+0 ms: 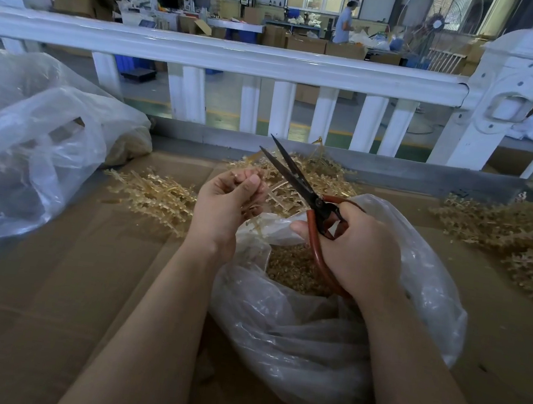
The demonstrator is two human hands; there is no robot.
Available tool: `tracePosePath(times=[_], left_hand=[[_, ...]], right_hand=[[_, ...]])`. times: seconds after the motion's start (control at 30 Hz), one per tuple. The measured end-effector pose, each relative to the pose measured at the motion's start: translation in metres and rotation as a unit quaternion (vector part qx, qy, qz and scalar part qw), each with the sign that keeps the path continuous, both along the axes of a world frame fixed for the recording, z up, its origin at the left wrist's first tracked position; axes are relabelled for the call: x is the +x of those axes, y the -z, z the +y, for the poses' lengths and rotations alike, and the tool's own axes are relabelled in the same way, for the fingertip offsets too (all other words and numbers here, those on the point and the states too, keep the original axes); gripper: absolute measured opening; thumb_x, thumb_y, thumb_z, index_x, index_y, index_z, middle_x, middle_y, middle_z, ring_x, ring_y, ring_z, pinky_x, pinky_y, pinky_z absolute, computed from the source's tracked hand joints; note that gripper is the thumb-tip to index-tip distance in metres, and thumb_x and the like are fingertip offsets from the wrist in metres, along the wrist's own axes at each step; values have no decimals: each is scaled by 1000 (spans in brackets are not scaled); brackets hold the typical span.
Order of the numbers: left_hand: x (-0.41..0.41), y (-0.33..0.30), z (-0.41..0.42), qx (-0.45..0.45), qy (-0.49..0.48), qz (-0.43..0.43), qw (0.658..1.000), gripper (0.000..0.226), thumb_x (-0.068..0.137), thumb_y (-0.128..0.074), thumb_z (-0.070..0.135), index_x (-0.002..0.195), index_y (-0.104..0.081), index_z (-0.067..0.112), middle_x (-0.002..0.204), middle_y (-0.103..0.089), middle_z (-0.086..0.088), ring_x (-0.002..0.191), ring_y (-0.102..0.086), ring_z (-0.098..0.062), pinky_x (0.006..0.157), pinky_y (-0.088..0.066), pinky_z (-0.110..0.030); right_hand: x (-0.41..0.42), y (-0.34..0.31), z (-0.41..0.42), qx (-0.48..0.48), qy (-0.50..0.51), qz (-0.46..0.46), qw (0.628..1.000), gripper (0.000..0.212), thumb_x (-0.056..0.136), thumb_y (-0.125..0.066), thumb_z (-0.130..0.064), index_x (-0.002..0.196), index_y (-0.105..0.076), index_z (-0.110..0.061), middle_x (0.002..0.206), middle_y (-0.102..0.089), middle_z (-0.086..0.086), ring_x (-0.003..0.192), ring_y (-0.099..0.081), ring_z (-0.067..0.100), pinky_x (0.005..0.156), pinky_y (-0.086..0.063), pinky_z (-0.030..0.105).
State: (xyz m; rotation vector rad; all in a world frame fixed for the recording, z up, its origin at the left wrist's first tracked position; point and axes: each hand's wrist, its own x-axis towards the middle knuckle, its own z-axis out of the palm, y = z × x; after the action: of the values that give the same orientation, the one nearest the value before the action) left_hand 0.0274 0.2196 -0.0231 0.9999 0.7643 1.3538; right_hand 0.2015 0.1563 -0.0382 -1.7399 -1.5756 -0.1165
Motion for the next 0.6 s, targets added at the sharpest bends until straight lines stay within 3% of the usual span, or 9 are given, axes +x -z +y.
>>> tracePosePath(times=[0.17, 0.3, 0.5, 0.6], left_hand=[[2, 1, -1, 14, 4, 30, 999, 11, 96, -59, 6, 90, -67, 10, 70, -64, 0, 62, -59, -9, 61, -50, -20], [2, 1, -1, 26, 18, 29, 999, 8, 96, -59, 3, 94, -66, 5, 72, -63, -4, 63, -56, -12, 60, -49, -21], [7, 3, -2, 35, 26, 40, 998, 14, 93, -62, 3, 106, -67, 0, 75, -65, -5, 65, -58, -13, 63, -50, -24], [8, 3, -2, 41, 41, 31, 998, 16, 93, -61, 3, 108, -65, -2, 74, -64, -5, 64, -57, -13, 62, -50, -24]], right_hand=[[1, 1, 1, -11, -11, 60, 998, 63, 67, -51, -88, 91, -66, -31, 83, -63, -22, 73, -54, -8, 59, -36, 14], [0, -2, 0, -2, -21, 109, 994, 60, 67, -55, -85, 87, -69, -31, 75, -66, -22, 72, -60, -4, 60, -42, 15], [0, -1, 3, -22, -51, 185, 981, 34, 76, -72, -61, 77, -72, -27, 68, -70, -15, 72, -66, 0, 64, -56, 26], [-1, 0, 5, -32, -68, 198, 977, 20, 81, -75, -49, 75, -70, -30, 68, -71, -15, 70, -67, 0, 61, -54, 19]])
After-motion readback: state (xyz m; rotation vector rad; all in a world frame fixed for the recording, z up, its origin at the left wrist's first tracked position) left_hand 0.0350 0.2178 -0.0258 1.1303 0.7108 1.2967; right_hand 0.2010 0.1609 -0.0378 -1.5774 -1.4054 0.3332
